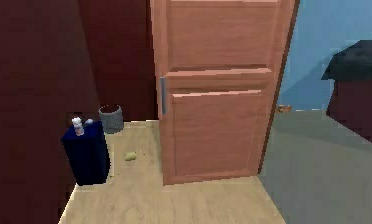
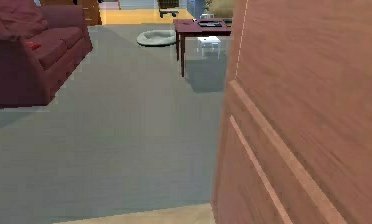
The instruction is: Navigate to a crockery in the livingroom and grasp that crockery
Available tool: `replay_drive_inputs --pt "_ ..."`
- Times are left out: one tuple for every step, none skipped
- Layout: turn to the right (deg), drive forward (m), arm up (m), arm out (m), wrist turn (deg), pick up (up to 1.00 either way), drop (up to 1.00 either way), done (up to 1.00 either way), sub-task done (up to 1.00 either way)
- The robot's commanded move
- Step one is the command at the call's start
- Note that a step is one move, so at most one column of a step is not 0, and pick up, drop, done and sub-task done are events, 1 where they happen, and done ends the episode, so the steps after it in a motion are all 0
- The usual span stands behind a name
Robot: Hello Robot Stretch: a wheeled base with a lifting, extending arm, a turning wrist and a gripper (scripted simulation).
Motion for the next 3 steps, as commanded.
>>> replay_drive_inputs --pt "0.0 0.30 0.00 0.00 0.0 0.00 0.00 0.00 0.00" --pt "45.0 0.00 0.00 0.00 0.0 0.00 0.00 0.00 0.00" --pt "42.0 0.00 0.00 0.00 0.0 0.00 0.00 0.00 0.00"
